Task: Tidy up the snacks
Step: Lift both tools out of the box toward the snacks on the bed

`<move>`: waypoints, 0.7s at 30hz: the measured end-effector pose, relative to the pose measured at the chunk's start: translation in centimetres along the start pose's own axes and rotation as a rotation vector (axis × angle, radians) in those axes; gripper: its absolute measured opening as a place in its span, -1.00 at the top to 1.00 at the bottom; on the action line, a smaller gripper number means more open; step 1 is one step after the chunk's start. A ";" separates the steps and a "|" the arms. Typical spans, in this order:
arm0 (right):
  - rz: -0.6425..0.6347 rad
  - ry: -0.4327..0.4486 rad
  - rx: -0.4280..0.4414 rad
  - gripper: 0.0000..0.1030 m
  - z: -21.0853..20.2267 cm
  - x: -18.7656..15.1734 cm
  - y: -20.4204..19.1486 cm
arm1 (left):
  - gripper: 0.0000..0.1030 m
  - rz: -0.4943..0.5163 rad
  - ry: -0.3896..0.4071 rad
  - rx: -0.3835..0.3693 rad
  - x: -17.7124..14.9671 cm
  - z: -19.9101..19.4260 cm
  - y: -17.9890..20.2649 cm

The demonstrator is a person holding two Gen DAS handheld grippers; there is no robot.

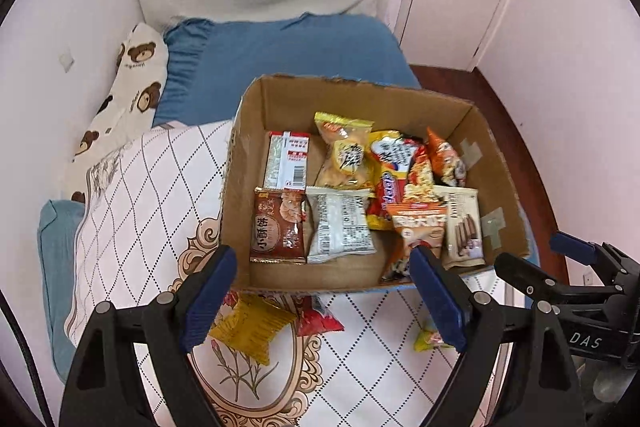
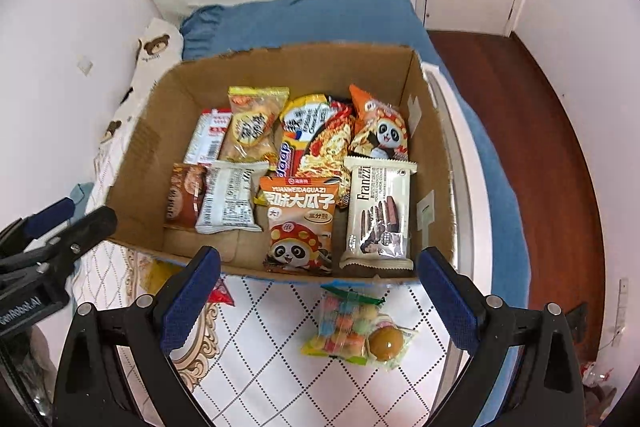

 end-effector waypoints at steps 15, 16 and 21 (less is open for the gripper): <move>0.011 0.159 0.011 -0.96 -8.5 -1.8 0.1 | -0.71 -0.025 0.160 -0.023 -0.9 -8.0 1.4; 0.015 0.160 0.016 -0.96 -8.7 -1.9 0.2 | -0.71 -0.031 0.160 -0.025 -1.1 -8.2 1.3; 0.085 0.115 0.028 -0.96 -7.5 -4.2 1.5 | -0.71 -0.061 0.123 0.022 -3.2 -7.3 -0.1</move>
Point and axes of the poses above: each gripper's, at about its wrist camera, not at the fingertips, and z roughly the way its jaws point, y to its right, x to its top, the point moved 1 cm from there along z, roughly the way its jaws point, and after that the axes turned 14 degrees about y, right-handed, at the moved point
